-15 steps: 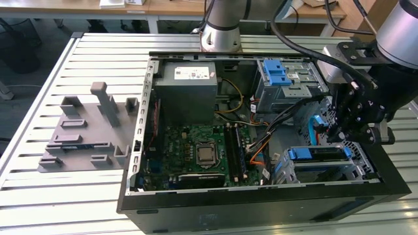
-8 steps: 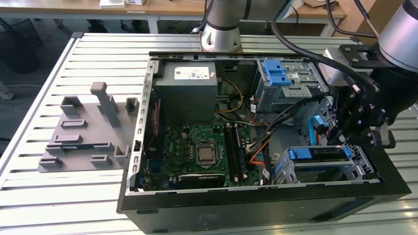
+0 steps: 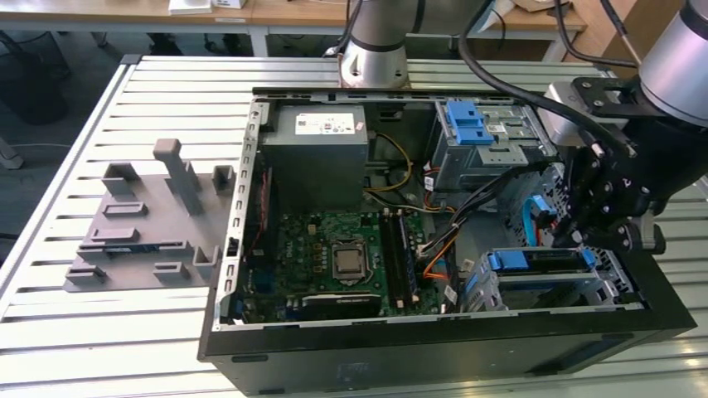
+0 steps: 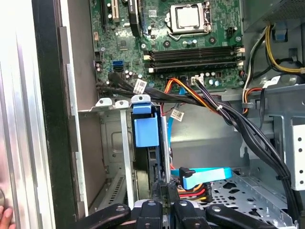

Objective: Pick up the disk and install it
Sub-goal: 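Insert the first disk wire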

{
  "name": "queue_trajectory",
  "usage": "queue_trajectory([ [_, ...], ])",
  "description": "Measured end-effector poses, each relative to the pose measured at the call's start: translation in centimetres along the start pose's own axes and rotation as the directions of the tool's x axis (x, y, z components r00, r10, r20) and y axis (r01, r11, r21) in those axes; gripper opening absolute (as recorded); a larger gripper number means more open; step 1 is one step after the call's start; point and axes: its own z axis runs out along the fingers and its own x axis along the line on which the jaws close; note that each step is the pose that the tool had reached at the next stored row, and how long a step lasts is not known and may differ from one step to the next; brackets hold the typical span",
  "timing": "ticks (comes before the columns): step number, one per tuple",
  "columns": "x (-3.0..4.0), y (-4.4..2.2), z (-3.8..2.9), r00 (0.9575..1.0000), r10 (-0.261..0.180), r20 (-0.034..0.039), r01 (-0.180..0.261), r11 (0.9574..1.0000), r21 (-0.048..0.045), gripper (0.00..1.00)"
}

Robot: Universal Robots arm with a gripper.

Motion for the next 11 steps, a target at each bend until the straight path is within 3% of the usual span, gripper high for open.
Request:
queue_trajectory([
  [4,-0.01,-0.23,0.37,1.0000,0.001,-0.0015,-0.001,0.9999,-0.0146,0.16],
  [11,0.08,-0.41,0.61,1.0000,-0.004,-0.0012,0.004,0.9999,-0.0157,0.16],
])
